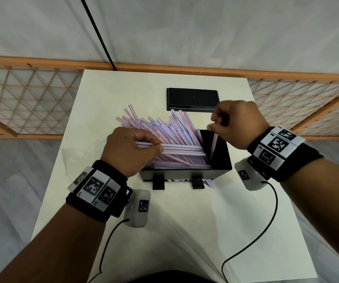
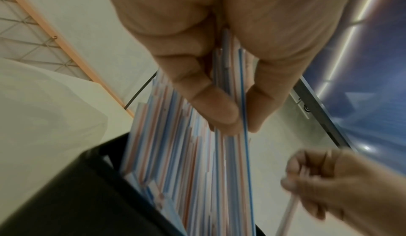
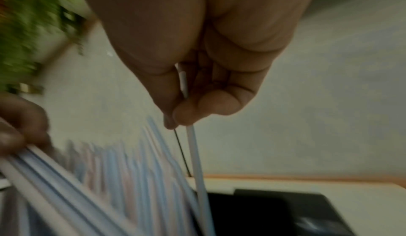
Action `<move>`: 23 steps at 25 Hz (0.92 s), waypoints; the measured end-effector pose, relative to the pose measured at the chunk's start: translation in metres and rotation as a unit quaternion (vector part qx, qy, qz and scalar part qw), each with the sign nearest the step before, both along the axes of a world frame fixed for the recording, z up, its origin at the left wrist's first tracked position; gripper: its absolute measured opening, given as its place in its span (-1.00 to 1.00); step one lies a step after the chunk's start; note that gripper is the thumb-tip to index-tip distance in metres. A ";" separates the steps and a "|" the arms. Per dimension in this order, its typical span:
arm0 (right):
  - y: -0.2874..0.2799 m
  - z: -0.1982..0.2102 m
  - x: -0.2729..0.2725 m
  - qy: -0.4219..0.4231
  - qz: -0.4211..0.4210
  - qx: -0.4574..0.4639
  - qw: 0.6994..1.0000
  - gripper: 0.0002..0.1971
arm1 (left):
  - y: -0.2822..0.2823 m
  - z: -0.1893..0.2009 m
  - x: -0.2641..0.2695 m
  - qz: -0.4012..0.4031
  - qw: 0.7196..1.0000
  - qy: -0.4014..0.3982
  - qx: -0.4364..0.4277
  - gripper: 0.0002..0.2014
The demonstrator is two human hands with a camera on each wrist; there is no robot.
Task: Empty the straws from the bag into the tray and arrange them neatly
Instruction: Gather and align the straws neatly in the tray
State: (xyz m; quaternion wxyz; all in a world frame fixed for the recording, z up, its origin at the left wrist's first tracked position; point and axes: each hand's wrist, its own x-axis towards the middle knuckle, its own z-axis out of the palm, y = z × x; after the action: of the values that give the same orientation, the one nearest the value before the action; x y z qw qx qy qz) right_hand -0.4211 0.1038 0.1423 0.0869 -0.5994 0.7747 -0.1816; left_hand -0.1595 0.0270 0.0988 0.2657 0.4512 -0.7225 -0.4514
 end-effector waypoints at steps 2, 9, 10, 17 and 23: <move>-0.009 0.012 0.021 -0.049 0.058 -0.046 0.996 -0.81 | -0.001 0.002 0.001 -0.011 1.000 -0.011 -0.006 -0.88; -0.006 -0.007 0.026 -0.003 -0.049 0.121 0.991 -0.77 | 0.000 0.000 -0.002 -0.018 0.995 -0.059 -0.081 -0.83; -0.001 -0.013 0.022 0.019 -0.064 0.187 0.980 -0.74 | 0.002 -0.002 -0.003 -0.016 0.992 -0.065 -0.102 -0.85; -0.011 -0.066 0.039 -0.033 -0.054 0.331 0.942 -0.33 | 0.005 -0.012 -0.007 -0.018 0.978 -0.064 -0.198 -0.64; -0.009 -0.088 0.039 -0.038 -0.043 0.281 0.958 0.15 | 0.014 -0.017 0.002 0.156 0.977 -0.009 -0.144 -0.17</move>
State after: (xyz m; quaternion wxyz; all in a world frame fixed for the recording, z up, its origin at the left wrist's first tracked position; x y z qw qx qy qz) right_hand -0.3820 0.0953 0.0547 0.2737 -0.5096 0.8155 0.0170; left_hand -0.1579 0.0409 0.0818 0.3886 0.5195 -0.7028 -0.2917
